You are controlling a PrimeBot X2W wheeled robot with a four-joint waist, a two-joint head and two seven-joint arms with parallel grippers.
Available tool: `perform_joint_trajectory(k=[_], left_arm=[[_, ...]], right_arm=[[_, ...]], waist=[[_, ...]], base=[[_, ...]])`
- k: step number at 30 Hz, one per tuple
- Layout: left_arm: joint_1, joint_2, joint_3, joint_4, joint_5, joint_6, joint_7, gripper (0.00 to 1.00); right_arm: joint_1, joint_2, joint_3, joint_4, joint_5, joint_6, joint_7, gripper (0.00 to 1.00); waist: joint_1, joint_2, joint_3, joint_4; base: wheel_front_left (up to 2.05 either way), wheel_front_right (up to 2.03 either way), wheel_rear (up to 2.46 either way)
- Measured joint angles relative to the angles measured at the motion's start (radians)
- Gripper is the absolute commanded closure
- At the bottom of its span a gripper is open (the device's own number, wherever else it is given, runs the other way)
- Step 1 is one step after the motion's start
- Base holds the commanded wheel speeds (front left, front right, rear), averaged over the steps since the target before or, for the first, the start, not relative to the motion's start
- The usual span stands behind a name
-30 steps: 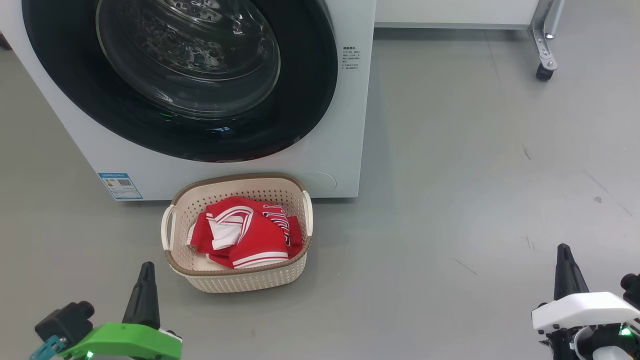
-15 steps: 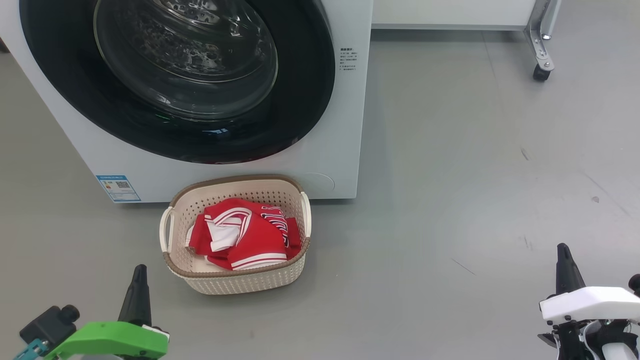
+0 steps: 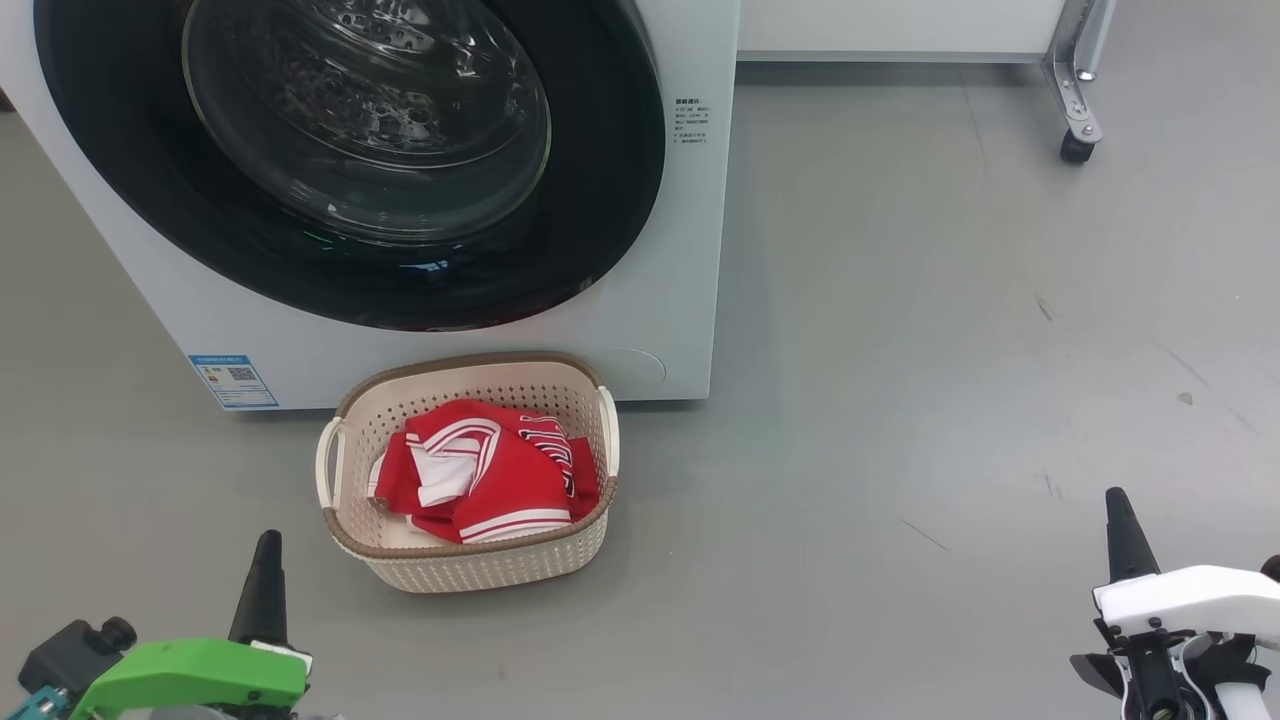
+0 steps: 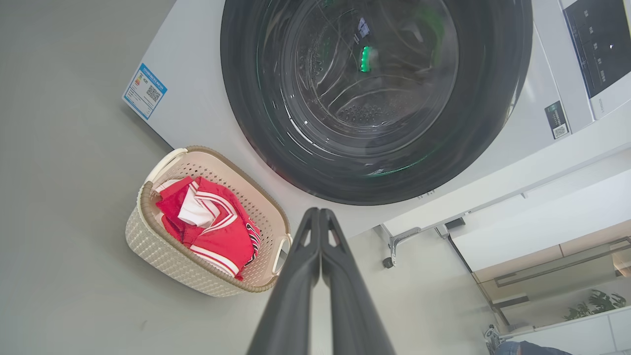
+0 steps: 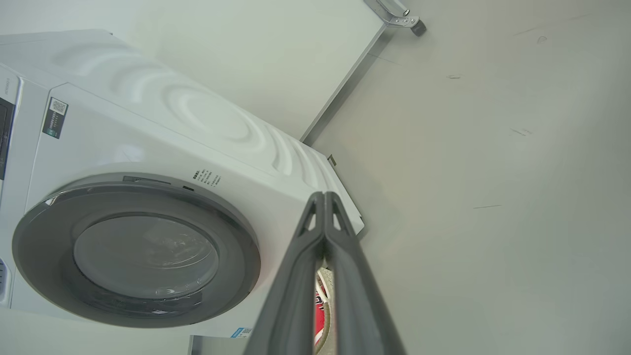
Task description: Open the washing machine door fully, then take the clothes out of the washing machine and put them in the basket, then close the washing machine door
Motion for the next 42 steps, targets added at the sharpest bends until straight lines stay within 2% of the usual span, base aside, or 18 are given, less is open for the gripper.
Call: perform_joint_trajectory(k=[35,42], left_arm=[[-0.042,0.012,0.056,0.023,-0.447,0.000,0.114,1.00],[-0.047,0.013,0.059,0.026,-0.477,0.000,0.115,1.00]], right_arm=[[-0.076,0.036,-0.076,0.065,0.458,0.071,0.119,1.00],[-0.079,0.037,-0.080,0.069,0.477,0.078,0.123,1.00]], waist=[[0.0000,0.0000,-0.010,-0.015],[0.0000,0.0000,-0.010,-0.015]], base=[[0.00,0.00,0.00],[0.00,0.00,0.00]])
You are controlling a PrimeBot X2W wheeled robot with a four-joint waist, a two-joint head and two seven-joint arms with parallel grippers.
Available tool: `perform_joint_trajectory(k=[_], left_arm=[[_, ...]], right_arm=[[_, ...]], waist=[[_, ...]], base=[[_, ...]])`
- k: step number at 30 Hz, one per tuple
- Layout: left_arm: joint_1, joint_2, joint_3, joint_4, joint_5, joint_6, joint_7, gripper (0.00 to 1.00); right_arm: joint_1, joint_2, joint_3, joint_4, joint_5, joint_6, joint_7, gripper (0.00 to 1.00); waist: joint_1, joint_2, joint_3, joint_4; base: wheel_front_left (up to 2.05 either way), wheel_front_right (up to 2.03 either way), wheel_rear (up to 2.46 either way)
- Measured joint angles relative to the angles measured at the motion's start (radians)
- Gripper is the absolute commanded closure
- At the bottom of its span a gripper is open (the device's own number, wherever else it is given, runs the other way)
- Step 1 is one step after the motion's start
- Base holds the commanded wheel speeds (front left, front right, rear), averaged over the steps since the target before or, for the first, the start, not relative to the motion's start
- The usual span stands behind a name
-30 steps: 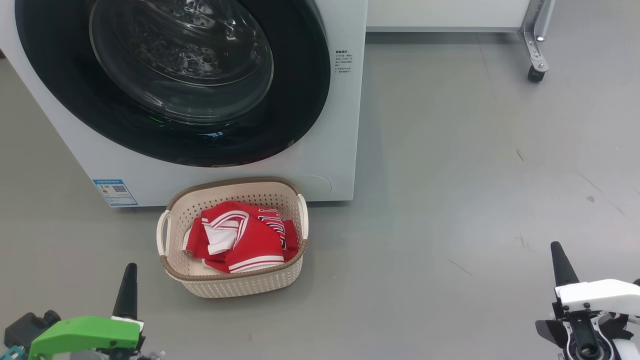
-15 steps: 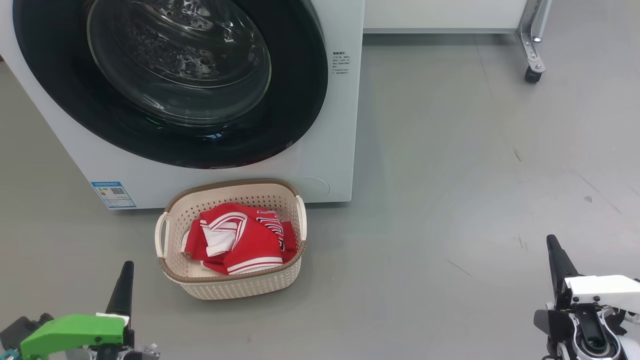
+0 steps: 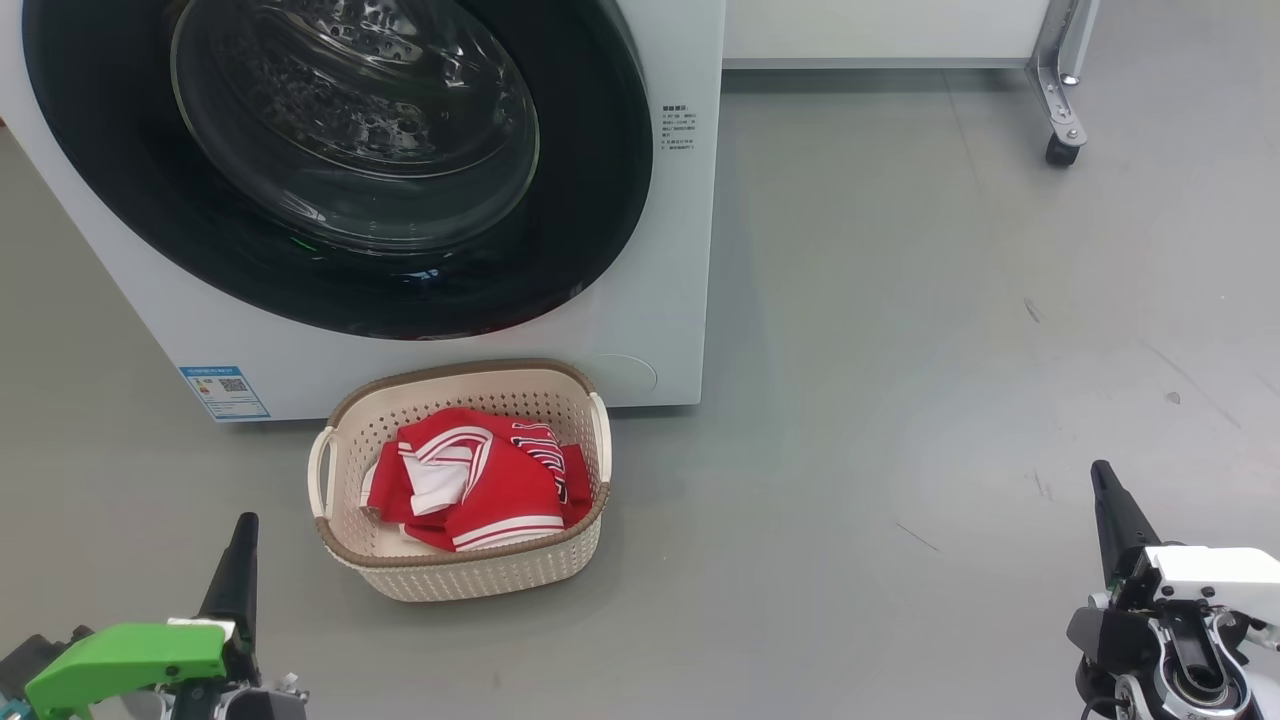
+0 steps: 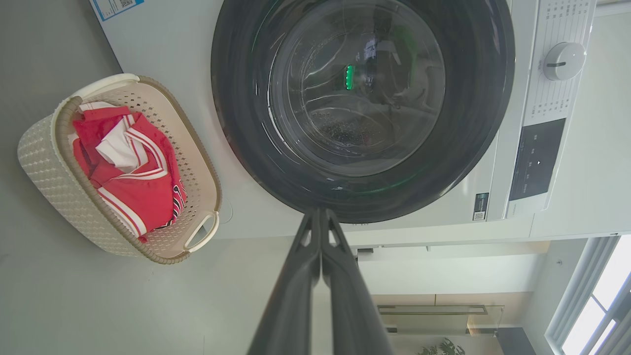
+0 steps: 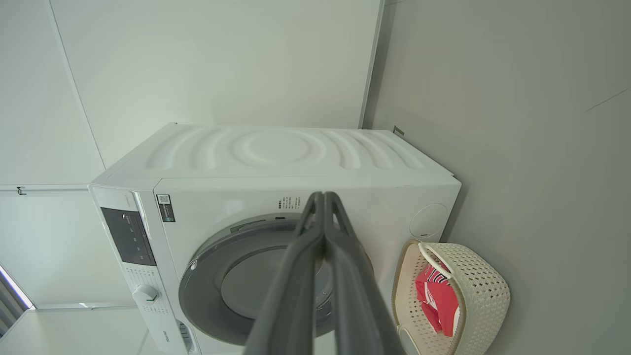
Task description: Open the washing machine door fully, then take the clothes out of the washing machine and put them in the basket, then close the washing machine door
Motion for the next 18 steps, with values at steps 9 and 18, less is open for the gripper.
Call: perform_joint_trajectory(k=[9,18], left_arm=[[0.000,0.000,0.000,0.002,0.000,0.000,0.000,1.00],[0.000,0.000,0.001,0.003,0.000,0.000,0.007,1.00]], right_arm=[[0.000,0.000,-0.001,0.002,0.000,0.000,0.000,1.00],[0.000,0.001,-0.002,0.002,0.000,0.000,0.000,1.00]], waist=[[0.0000,0.0000,0.000,0.000],[0.0000,0.0000,0.000,0.000]], base=[[0.00,0.00,0.00],[0.00,0.00,0.00]])
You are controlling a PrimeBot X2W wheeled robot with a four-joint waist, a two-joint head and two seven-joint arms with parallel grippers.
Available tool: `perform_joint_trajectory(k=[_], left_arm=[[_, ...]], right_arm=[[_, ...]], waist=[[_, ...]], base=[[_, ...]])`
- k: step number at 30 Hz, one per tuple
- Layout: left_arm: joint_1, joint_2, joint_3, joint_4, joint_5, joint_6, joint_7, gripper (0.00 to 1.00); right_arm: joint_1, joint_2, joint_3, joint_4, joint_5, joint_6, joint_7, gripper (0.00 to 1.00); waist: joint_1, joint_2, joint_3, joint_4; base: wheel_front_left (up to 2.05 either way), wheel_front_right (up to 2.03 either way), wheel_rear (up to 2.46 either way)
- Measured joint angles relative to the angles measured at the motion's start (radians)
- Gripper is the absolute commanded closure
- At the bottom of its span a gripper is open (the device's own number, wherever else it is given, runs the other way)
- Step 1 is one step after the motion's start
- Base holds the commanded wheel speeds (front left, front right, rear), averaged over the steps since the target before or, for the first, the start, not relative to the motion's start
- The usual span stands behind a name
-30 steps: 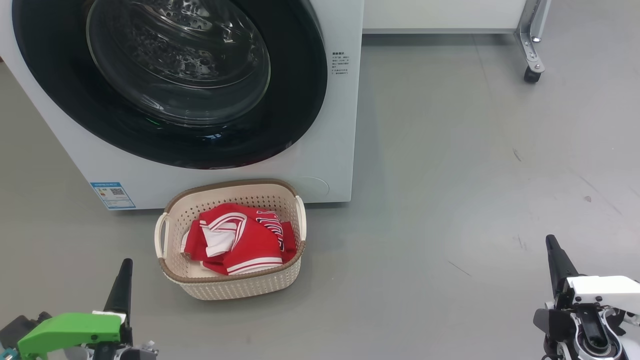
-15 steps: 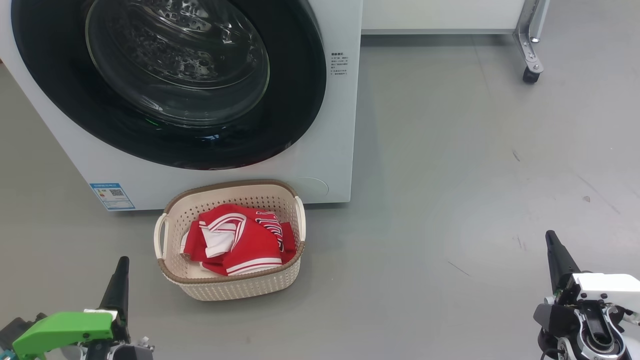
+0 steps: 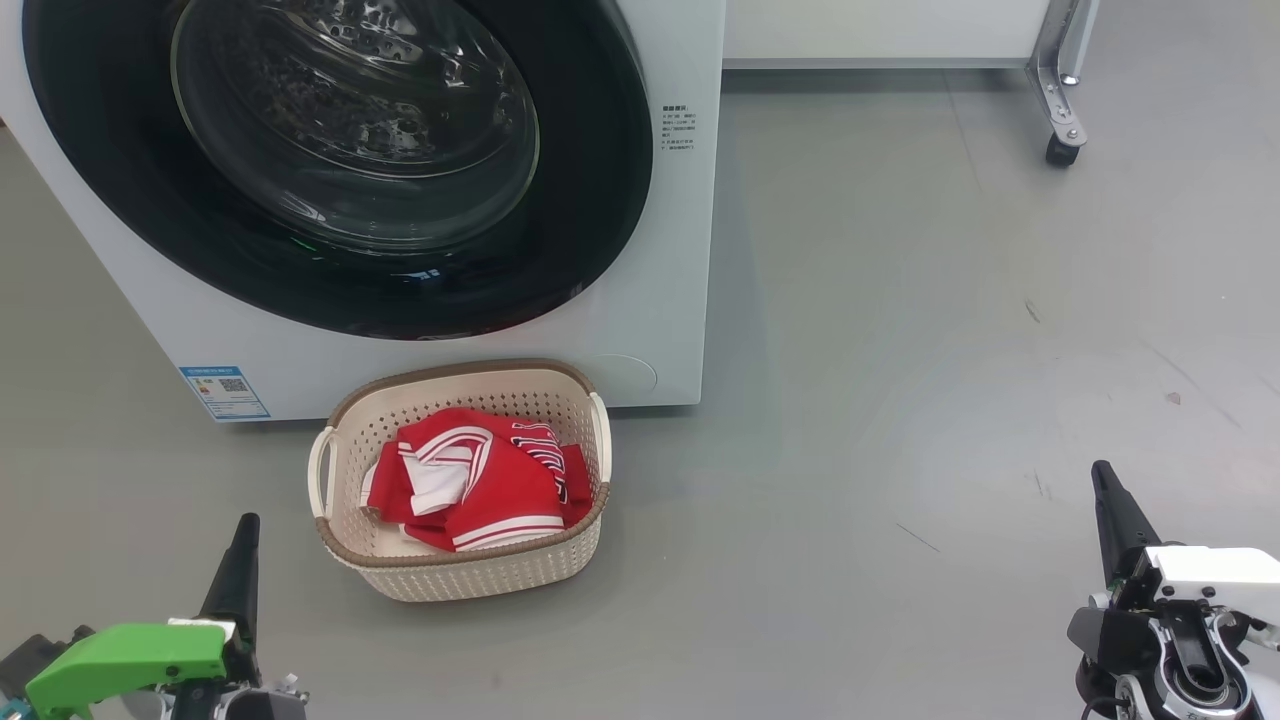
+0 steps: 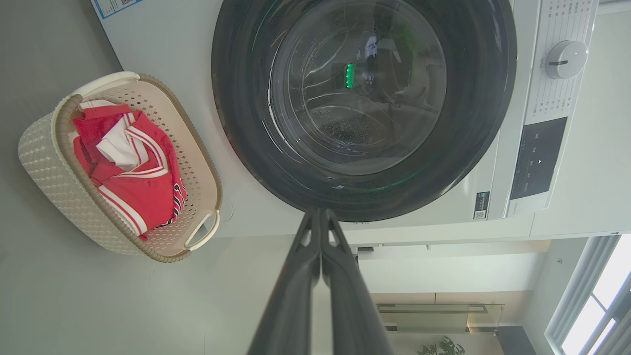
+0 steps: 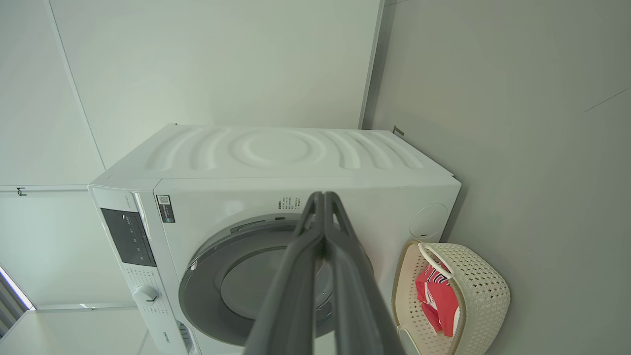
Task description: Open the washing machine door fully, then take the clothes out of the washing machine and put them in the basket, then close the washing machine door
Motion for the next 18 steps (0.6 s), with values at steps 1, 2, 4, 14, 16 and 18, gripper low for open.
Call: perform_joint_trajectory(k=[1,2,4,14,16,18], left_arm=[[0.000,0.000,0.000,0.000,0.000,0.000,0.000,1.00],[0.000,0.000,0.000,0.000,0.000,0.000,0.000,1.00],[0.000,0.000,0.000,0.000,0.000,0.000,0.000,1.00],[-0.001,0.000,0.001,0.001,0.000,0.000,0.000,1.00],[-0.001,0.000,0.001,0.001,0.000,0.000,0.000,1.00],[-0.001,0.000,0.001,0.001,0.000,0.000,0.000,1.00]], right_arm=[[0.000,0.000,0.000,0.000,0.000,0.000,0.000,1.00],[0.000,0.000,0.000,0.000,0.000,0.000,0.000,1.00],[0.000,0.000,0.000,0.000,0.000,0.000,0.000,1.00],[0.000,0.000,-0.001,0.000,0.000,0.000,0.003,1.00],[0.000,0.000,-0.001,0.000,0.000,0.000,0.003,1.00],[0.000,0.000,-0.001,0.000,0.000,0.000,0.003,1.00]], waist=[[0.0000,0.0000,0.000,0.000],[0.0000,0.0000,0.000,0.000],[0.0000,0.0000,0.000,0.000],[0.0000,0.0000,0.000,0.000],[0.0000,0.0000,0.000,0.000],[0.0000,0.0000,0.000,0.000]], base=[[0.00,0.00,0.00],[0.00,0.00,0.00],[0.00,0.00,0.00],[0.00,0.00,0.00],[0.00,0.00,0.00],[0.00,0.00,0.00]])
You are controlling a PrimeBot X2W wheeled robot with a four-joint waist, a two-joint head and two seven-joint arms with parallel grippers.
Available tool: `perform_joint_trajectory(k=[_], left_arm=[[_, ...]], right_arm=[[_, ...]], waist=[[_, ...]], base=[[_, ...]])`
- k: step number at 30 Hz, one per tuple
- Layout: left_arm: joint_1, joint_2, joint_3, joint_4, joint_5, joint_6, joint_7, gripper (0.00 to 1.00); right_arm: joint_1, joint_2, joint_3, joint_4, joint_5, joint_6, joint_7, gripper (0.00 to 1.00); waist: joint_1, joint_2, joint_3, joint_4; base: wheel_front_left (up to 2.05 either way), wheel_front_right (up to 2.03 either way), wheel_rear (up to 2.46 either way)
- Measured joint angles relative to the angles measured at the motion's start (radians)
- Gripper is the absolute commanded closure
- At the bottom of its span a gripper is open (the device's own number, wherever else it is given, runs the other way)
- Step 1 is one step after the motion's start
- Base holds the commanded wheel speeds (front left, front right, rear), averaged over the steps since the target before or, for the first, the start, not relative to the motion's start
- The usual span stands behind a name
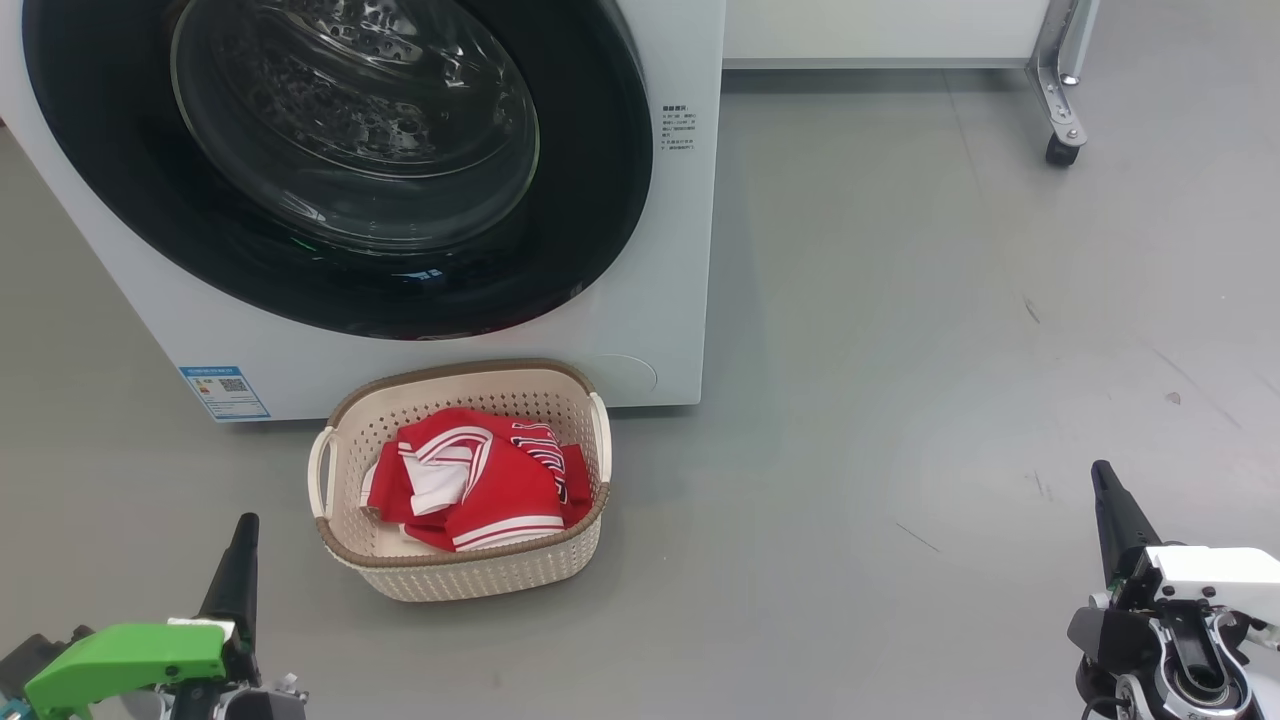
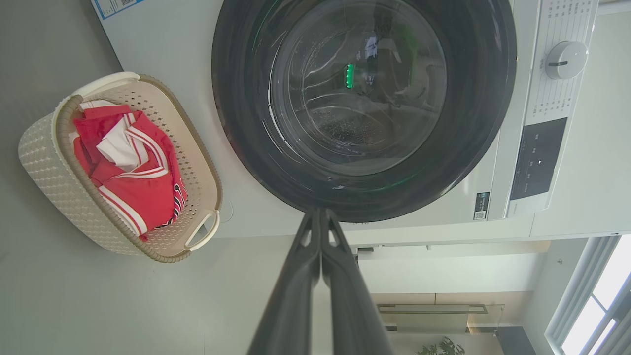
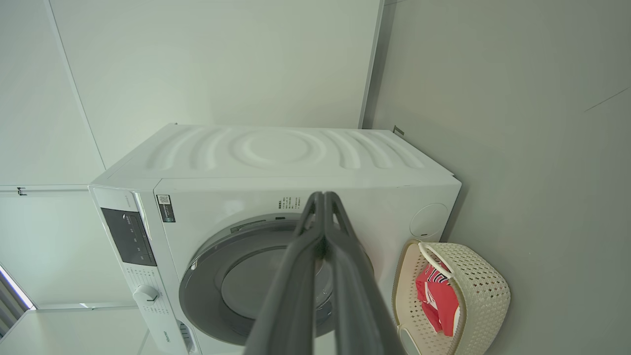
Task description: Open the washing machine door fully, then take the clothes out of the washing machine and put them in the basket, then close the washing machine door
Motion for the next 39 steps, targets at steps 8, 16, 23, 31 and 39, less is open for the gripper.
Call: perform_joint_trajectory(k=[8,16,23,31,39], left_arm=[[-0.001,0.000,0.001,0.000,0.000,0.000,0.000,1.00],[-0.001,0.000,0.001,0.000,0.000,0.000,0.000,1.00],[-0.001,0.000,0.002,0.000,0.000,0.000,0.000,1.00],[-0.001,0.000,0.002,0.000,0.000,0.000,0.000,1.00],[-0.001,0.000,0.003,0.000,0.000,0.000,0.000,1.00]], right_arm=[[0.000,0.000,0.000,0.000,0.000,0.000,0.000,1.00],[0.000,0.001,-0.001,0.000,0.000,0.000,0.000,1.00],[0.000,0.001,-0.001,0.000,0.000,0.000,0.000,1.00],[0.000,0.002,-0.002,0.000,0.000,0.000,0.000,1.00],[0.000,0.002,-0.002,0.000,0.000,0.000,0.000,1.00]], waist=[[0.0000,0.0000,0.000,0.000],[0.0000,0.0000,0.000,0.000],[0.0000,0.0000,0.000,0.000],[0.0000,0.0000,0.000,0.000],[0.0000,0.0000,0.000,0.000]], base=[[0.00,0.00,0.00],[0.00,0.00,0.00],[0.00,0.00,0.00],[0.00,0.00,0.00],[0.00,0.00,0.00]])
